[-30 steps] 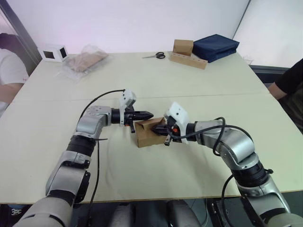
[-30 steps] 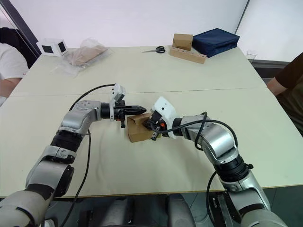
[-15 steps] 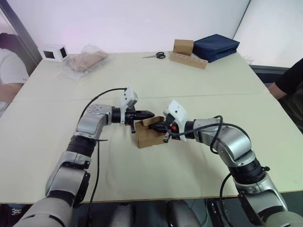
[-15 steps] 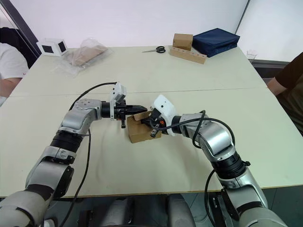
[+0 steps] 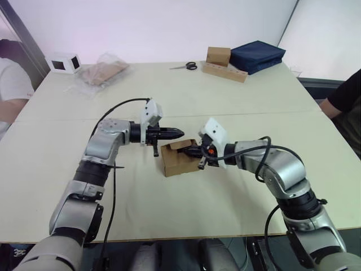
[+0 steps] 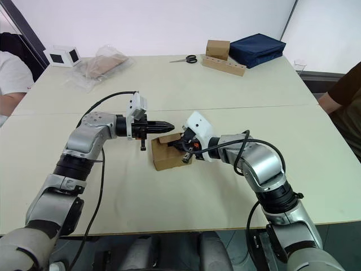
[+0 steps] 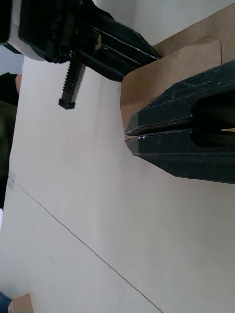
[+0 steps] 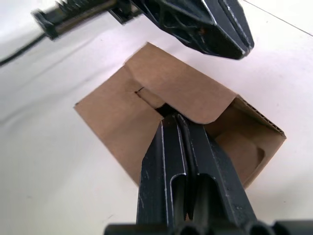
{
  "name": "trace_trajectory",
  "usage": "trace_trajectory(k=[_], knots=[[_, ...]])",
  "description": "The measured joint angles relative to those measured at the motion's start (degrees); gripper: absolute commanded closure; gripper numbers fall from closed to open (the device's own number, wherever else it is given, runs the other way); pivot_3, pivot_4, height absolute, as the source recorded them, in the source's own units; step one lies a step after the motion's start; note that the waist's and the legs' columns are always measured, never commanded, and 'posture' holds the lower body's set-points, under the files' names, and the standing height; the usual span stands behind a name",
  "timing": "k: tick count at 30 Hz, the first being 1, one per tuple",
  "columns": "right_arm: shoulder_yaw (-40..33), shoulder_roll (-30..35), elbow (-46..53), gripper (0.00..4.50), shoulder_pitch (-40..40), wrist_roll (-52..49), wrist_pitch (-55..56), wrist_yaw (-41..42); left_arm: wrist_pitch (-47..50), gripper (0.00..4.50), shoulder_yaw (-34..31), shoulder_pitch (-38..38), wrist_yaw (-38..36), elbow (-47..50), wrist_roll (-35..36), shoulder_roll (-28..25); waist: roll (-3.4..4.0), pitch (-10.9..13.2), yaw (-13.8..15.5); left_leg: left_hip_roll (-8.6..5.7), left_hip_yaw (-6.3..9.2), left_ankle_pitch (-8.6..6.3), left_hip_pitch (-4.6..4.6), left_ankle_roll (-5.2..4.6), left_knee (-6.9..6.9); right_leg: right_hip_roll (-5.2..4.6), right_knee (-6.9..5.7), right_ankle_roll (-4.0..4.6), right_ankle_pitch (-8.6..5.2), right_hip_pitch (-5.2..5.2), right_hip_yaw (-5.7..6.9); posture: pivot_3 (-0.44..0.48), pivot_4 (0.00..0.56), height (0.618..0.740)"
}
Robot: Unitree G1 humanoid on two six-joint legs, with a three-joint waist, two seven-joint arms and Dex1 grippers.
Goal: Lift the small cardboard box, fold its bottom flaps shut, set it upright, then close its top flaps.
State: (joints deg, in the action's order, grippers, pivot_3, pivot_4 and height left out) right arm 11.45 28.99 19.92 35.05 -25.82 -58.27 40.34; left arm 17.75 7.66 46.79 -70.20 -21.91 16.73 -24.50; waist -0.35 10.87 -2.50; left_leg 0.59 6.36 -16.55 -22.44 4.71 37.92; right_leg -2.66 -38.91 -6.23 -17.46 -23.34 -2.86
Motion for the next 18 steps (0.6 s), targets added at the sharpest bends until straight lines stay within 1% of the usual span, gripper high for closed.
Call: trace_trajectory(k=[6,11,15,18], knots=[[-3.77,3.42,6.78,4.5,-1.46,-5.71,-2.91,2.23,-0.01,4.46,0.05,0.0,0.41,-0.54,-0.02,0.05,0.0,0.0,0.0,0.0,0.0,0.0,0.0,0.0,0.0,0.0,0.01,0.0,0.0,0.0,0.0,0.0,0.15,0.74],[-4.97,3.37,7.56,4.5,-1.58,-7.26,-3.73,1.22,-0.01,4.46,0.4,-1.14,0.38,-0.44,-0.04,0.33,0.0,0.0,-0.04,0.0,0.0,0.0,0.0,-0.01,-0.01,0.01,0.01,0.0,0.0,0.0,0.0,0.0,0.15,0.74],[-4.52,3.17,7.13,4.5,-2.5,-6.95,-3.42,0.22,-0.02,4.46,0.54,-1.69,0.39,-0.48,-0.14,0.42,-0.02,0.01,0.04,0.0,0.0,0.0,-0.01,0.0,0.0,0.0,0.01,0.0,0.0,0.01,0.0,0.0,0.15,0.74],[-1.13,2.86,5.39,4.5,-4.14,-5.35,-2.42,-0.63,-0.01,4.46,0.55,-1.7,0.39,-0.48,-0.2,0.34,-0.01,0.01,0.04,0.0,-0.01,0.0,-0.01,0.0,0.0,0.0,0.02,0.0,0.0,0.0,0.0,0.0,0.15,0.74]])
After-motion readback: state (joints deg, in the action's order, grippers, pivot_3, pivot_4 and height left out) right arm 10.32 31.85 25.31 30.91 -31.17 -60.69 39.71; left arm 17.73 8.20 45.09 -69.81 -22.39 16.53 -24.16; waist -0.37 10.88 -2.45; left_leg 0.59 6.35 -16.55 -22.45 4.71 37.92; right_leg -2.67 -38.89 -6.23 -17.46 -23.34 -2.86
